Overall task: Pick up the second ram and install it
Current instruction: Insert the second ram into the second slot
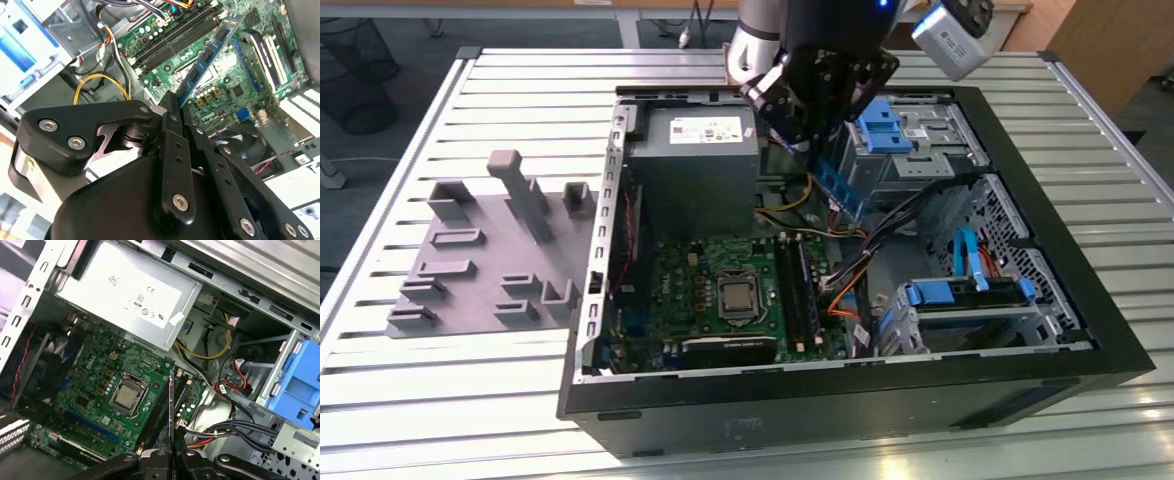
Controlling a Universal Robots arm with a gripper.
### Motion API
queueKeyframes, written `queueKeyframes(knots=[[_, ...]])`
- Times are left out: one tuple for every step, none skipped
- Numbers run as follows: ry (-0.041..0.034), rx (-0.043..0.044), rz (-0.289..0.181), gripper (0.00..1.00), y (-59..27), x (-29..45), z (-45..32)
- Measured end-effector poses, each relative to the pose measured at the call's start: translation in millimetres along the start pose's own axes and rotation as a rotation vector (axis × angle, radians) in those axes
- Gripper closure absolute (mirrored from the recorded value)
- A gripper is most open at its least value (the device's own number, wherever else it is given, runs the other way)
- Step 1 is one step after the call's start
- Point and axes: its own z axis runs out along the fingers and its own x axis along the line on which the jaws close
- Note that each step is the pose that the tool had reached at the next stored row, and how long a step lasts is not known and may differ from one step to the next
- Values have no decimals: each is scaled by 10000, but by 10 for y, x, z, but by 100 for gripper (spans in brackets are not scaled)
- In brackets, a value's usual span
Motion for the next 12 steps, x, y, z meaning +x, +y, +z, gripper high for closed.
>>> queueKeyframes(knots=[[2,2,178,86,0,0,3],[5,4,358,86,0,0,6],[7,5,537,86,0,0,9],[10,8,728,86,0,0,12],[12,10,905,86,0,0,14],[14,11,1078,86,0,0,18],[16,13,1250,86,0,0,20],[19,15,1420,86,1,0,23],[21,17,1591,86,1,0,26],[23,19,1761,86,1,0,29],[25,21,1926,86,1,0,31],[27,23,2095,86,1,0,34]])
